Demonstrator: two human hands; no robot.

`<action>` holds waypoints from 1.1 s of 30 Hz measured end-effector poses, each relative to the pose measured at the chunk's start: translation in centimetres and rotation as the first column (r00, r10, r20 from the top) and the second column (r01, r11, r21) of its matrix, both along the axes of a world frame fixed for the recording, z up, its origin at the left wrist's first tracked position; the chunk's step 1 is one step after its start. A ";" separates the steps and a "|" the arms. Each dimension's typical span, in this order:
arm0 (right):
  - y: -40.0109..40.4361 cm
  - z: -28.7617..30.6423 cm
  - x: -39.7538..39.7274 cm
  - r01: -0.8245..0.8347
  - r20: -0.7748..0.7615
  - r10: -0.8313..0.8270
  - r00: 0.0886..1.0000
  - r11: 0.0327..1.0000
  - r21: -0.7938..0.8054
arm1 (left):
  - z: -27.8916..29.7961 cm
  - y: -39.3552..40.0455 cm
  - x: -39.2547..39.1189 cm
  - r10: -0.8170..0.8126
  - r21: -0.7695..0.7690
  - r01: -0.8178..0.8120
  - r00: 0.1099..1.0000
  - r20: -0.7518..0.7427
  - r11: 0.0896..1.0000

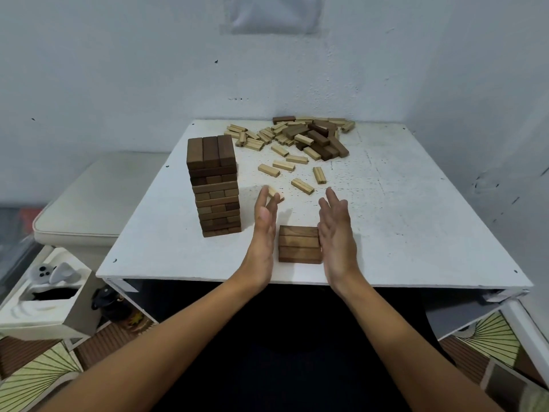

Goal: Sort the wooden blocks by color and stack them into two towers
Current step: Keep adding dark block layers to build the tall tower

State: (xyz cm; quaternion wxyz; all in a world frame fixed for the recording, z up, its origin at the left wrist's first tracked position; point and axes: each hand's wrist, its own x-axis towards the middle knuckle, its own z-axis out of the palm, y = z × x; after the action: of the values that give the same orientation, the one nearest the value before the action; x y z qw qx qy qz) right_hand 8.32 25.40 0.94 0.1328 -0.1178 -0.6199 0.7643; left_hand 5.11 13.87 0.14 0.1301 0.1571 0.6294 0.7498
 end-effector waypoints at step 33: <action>6.9 0.6 0.6 -0.430 0.296 0.316 0.902 0.571 0.699 | 0.1 -4.8 -2.9 -0.446 -0.766 -0.026 0.800 -0.401 0.642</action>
State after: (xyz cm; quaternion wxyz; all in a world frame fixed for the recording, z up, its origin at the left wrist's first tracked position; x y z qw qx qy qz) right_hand 8.97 32.28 1.51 -0.0380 0.0288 -0.8969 0.4397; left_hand 2.22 9.03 0.24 0.0836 0.3775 0.8623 0.3269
